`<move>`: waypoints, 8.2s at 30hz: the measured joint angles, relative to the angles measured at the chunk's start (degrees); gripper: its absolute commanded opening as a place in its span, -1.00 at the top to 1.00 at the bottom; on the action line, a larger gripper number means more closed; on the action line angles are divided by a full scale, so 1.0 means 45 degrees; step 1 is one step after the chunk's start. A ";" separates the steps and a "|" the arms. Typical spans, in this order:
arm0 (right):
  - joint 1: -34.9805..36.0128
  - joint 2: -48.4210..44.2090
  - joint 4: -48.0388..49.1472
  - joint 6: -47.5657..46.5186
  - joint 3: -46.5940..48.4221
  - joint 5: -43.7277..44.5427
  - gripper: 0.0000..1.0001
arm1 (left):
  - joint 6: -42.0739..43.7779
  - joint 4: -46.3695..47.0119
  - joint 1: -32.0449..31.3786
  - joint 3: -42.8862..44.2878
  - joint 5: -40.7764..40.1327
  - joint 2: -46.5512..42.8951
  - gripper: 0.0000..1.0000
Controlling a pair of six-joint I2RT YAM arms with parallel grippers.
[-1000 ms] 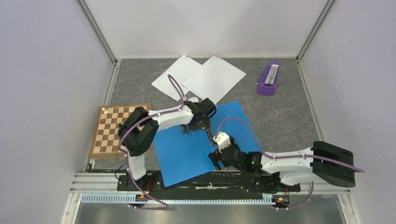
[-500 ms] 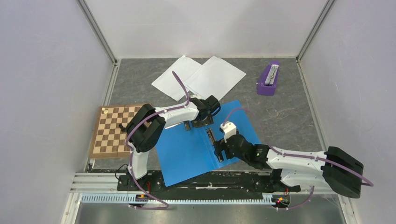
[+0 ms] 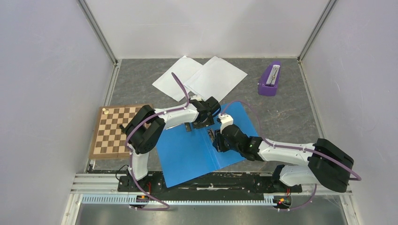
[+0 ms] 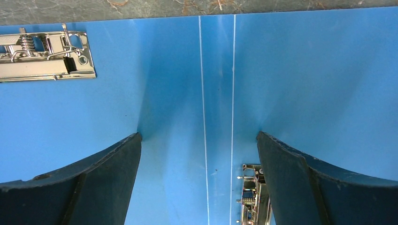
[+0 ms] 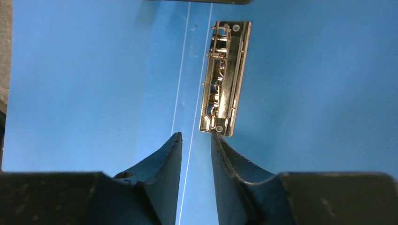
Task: Put the files into the folder
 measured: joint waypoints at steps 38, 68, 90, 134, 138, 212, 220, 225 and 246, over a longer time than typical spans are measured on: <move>0.0000 0.1384 0.0792 0.0986 -0.0131 0.0578 0.83 | 0.0010 0.0214 -0.0005 -0.0253 -0.0015 -0.0053 -0.97; 0.0350 0.2030 0.1054 0.1622 -0.0087 0.1676 0.78 | 0.0311 0.1073 -0.0083 -0.1030 -0.0233 -0.0253 -0.97; 0.1875 0.2861 -0.0243 0.2336 0.0758 0.5785 0.60 | 0.0772 0.1156 0.0160 -0.1039 0.0165 -0.0262 -0.96; 0.1345 0.0738 0.0427 0.0500 0.0486 0.4843 0.29 | 0.3978 0.1379 0.0078 -0.0165 0.1540 0.0165 -0.92; 0.1307 0.0262 0.0277 0.0350 0.0389 0.4813 0.29 | 0.4420 0.1452 -0.0136 0.0039 0.1656 0.0228 -0.91; -0.0321 -0.1394 0.2103 -0.0253 -0.1768 -0.0272 0.53 | 0.5401 -0.1749 0.0714 0.1753 0.1418 -0.2531 -0.86; -0.1132 -0.0117 0.2113 -0.0690 -0.1025 -0.0359 0.53 | 0.5401 -0.1744 0.0899 0.1321 0.1389 -0.2953 -0.86; -0.1598 0.0534 0.2118 -0.0767 -0.0753 -0.0471 0.54 | 0.5406 -0.1744 0.1010 0.1277 0.1379 -0.2992 -0.87; -0.2370 0.1967 0.1447 -0.0738 0.0729 -0.0452 0.46 | 0.5411 -0.1705 0.1404 0.1758 0.1438 -0.3186 -0.86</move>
